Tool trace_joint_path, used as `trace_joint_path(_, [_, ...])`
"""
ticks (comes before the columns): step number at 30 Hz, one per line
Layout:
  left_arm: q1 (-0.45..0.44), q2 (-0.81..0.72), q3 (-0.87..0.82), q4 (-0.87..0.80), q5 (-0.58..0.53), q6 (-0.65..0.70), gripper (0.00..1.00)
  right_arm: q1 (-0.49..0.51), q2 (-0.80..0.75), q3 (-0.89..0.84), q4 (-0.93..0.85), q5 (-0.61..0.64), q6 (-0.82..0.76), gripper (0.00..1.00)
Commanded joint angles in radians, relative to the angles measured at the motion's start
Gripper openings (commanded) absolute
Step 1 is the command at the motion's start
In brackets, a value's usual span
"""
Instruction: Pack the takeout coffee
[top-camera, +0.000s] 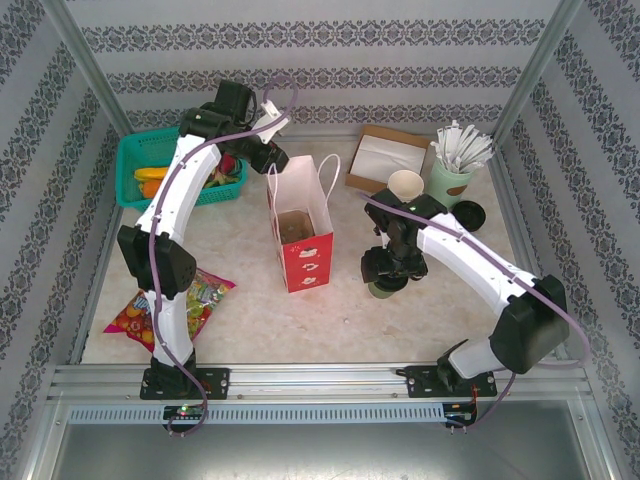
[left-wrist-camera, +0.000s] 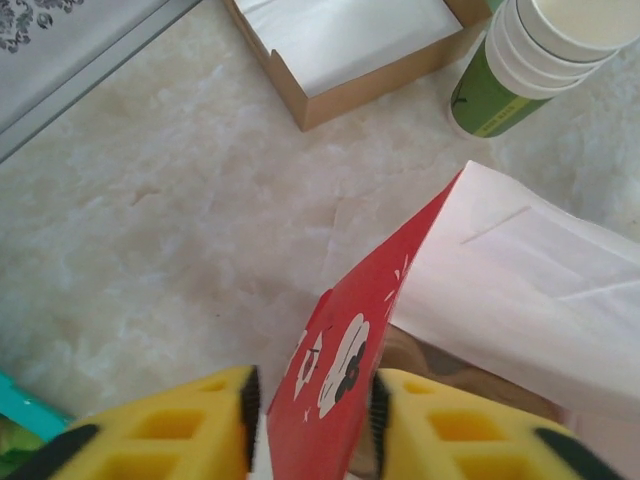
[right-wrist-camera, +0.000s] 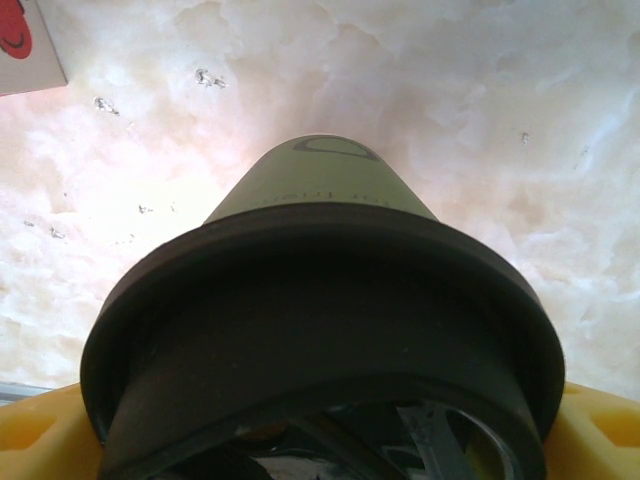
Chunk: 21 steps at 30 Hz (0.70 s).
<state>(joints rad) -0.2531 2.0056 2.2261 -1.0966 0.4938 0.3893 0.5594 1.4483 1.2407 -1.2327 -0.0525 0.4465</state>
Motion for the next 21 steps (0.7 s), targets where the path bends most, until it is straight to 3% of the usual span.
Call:
trace_joint_path(1, [-0.001,-0.004,0.037,-0.033,0.037,0.024,0.27,0.01,-0.046,0.006,-0.051,0.003,0.023,0.73])
trace_joint_path(5, [-0.004,-0.018,0.025,-0.039,0.049,0.014,0.13,0.016,-0.078,0.016,-0.091,0.008,0.031,0.73])
trace_joint_path(13, [-0.02,-0.064,-0.033,-0.023,0.031,-0.052,0.01,0.02,-0.123,0.049,-0.151,0.025,0.038,0.72])
trace_joint_path(21, [-0.028,-0.17,-0.175,0.044,0.001,-0.197,0.0,0.02,-0.117,0.084,-0.167,0.019,0.023,0.72])
